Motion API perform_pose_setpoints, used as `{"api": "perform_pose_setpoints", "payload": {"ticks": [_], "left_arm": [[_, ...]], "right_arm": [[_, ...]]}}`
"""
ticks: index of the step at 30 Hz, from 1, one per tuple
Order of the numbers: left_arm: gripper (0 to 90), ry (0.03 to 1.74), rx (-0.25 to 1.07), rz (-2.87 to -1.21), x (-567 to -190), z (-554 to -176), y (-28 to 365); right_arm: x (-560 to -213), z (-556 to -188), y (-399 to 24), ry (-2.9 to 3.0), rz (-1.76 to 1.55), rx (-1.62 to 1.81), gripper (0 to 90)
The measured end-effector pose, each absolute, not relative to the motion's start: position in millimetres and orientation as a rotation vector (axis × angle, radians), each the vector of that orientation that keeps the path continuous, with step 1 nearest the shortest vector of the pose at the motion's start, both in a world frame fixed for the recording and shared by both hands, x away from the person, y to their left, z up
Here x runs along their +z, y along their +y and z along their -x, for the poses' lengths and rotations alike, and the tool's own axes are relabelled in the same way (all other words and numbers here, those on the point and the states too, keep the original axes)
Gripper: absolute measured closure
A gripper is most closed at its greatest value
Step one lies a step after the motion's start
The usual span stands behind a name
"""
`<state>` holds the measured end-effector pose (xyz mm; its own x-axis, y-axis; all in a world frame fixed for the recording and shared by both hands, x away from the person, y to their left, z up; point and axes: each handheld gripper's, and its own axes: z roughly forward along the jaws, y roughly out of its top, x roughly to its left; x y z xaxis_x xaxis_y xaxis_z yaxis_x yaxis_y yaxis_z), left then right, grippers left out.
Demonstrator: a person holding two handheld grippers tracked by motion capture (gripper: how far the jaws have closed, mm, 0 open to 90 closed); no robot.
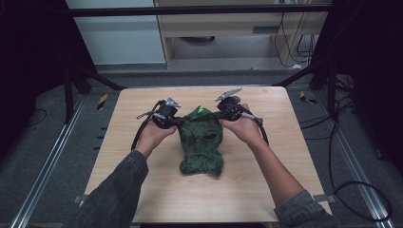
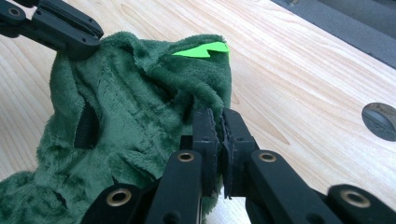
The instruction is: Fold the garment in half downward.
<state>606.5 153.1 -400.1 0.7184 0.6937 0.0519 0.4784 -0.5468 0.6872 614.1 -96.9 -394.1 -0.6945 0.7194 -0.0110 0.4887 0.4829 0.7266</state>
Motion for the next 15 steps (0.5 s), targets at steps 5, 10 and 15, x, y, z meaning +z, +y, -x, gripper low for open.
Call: {"api": "perform_pose_setpoints", "payload": {"ticks": [5,10,15], "left_arm": [[82.6,0.879,0.434,-2.257,-394.6,-607.8,152.6],[82.6,0.880,0.446,-2.248,-389.4,-609.7,152.1],[82.5,0.871,0.456,-2.254,-388.5,-609.5,150.9]], "right_arm": [[-390.0,-616.3,-94.5,2.410,-1.014,1.030,85.9],[-387.0,-619.2,-94.1,2.398,-1.010,1.025,85.8],[-384.3,-620.8,-93.9,2.387,-1.018,1.032,85.8]]}}
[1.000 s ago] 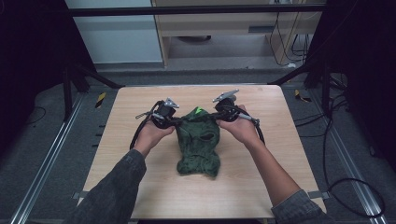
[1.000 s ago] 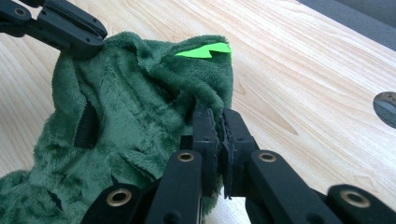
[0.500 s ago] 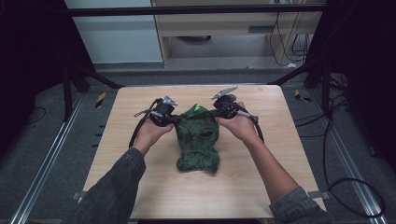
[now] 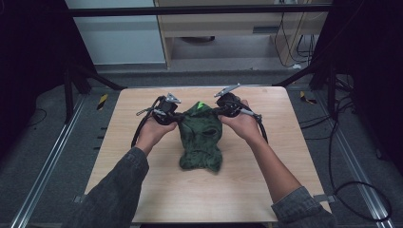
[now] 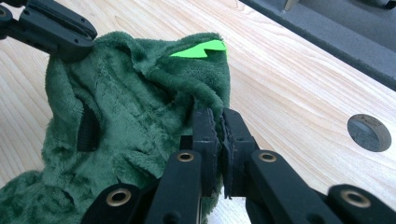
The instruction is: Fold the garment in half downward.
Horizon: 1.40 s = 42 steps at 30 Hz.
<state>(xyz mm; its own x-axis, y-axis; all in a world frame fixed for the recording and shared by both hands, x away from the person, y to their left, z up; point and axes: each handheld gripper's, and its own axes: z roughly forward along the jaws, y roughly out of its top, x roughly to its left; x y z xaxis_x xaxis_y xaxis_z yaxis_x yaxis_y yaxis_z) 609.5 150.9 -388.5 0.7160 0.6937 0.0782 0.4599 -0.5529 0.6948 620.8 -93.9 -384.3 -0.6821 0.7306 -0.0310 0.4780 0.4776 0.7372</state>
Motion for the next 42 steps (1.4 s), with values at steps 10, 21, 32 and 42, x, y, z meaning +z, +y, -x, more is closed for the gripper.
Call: {"api": "perform_pose_setpoints", "payload": {"ticks": [10,21,32,42], "left_arm": [[82.5,0.865,0.453,-2.255,-392.1,-604.2,152.2],[82.3,0.835,0.443,-2.256,-400.4,-587.1,156.5],[82.3,0.792,0.423,-2.267,-410.1,-564.5,159.1],[82.2,0.761,0.398,-2.260,-416.3,-545.6,160.0]], "right_arm": [[-387.2,-615.2,-93.9,2.384,-0.985,1.038,85.8],[-395.1,-594.9,-97.8,2.385,-0.945,1.080,85.6],[-409.1,-568.6,-101.3,2.394,-0.907,1.123,85.5],[-417.0,-545.9,-107.0,2.409,-0.880,1.157,85.1]]}}
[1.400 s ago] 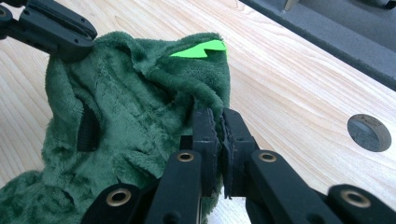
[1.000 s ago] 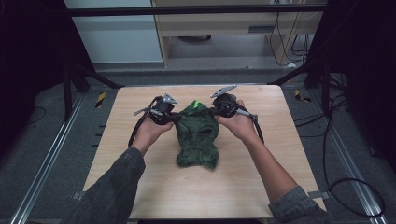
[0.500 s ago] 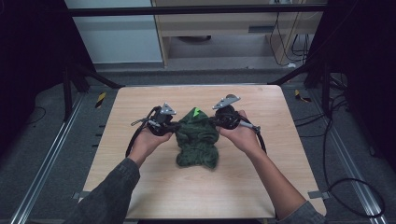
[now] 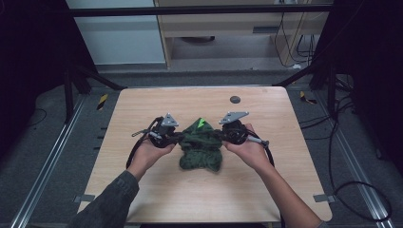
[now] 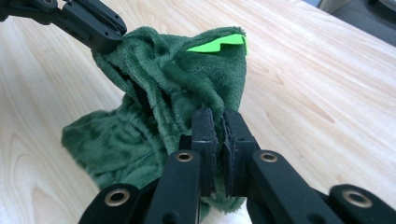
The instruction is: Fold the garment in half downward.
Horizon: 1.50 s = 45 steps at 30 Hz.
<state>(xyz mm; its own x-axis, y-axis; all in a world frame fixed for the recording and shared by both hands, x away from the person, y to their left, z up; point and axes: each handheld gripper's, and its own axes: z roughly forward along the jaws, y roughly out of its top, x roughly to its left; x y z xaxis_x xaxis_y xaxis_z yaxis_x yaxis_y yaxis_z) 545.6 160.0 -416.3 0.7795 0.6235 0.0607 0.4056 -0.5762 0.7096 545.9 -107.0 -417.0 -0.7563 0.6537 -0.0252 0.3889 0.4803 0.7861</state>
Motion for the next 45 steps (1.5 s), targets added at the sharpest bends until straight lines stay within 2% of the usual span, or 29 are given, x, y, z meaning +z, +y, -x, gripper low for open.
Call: {"api": "perform_pose_setpoints", "payload": {"ticks": [20,45], "left_arm": [[81.4,0.741,0.355,-2.249,-435.4,-515.2,162.5],[78.6,0.735,0.370,-2.238,-464.1,-495.8,162.6]], "right_arm": [[-435.4,-508.1,-113.5,2.461,-0.827,1.177,83.4],[-454.9,-486.2,-116.7,2.503,-0.819,1.174,79.9]]}}
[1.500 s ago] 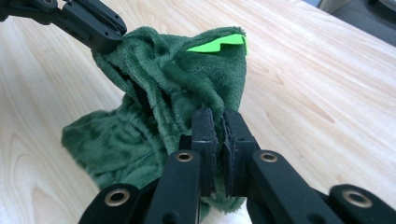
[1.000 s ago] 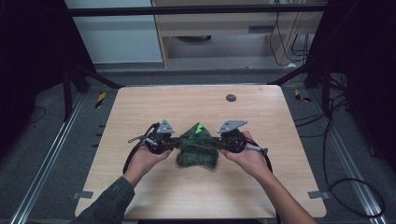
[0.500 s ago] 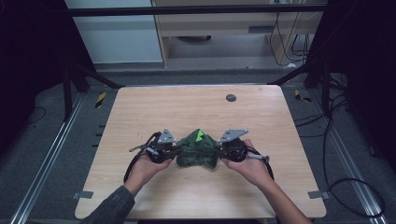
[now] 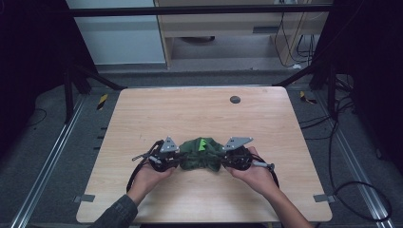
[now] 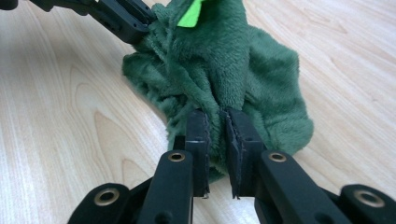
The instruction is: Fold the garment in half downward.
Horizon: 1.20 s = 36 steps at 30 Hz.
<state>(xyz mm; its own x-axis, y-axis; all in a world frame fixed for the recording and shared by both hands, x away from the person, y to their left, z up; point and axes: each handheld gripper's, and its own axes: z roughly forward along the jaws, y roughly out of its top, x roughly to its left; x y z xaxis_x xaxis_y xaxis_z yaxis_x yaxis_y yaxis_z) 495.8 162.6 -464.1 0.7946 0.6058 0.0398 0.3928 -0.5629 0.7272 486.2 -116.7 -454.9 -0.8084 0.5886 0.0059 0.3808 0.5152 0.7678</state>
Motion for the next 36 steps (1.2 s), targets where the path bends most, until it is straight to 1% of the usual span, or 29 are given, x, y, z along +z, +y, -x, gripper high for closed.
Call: {"api": "perform_pose_setpoints", "payload": {"ticks": [9,28,36], "left_arm": [[75.6,0.748,0.374,-2.209,-469.8,-489.2,165.3],[75.1,0.755,0.375,-2.190,-473.8,-482.2,169.4],[74.5,0.758,0.371,-2.184,-475.5,-478.4,172.2]], "right_arm": [[-462.1,-480.4,-117.2,2.510,-0.822,1.175,79.6],[-466.2,-474.6,-116.7,2.522,-0.821,1.181,78.8],[-469.9,-471.4,-116.7,2.534,-0.808,1.173,76.1]]}}
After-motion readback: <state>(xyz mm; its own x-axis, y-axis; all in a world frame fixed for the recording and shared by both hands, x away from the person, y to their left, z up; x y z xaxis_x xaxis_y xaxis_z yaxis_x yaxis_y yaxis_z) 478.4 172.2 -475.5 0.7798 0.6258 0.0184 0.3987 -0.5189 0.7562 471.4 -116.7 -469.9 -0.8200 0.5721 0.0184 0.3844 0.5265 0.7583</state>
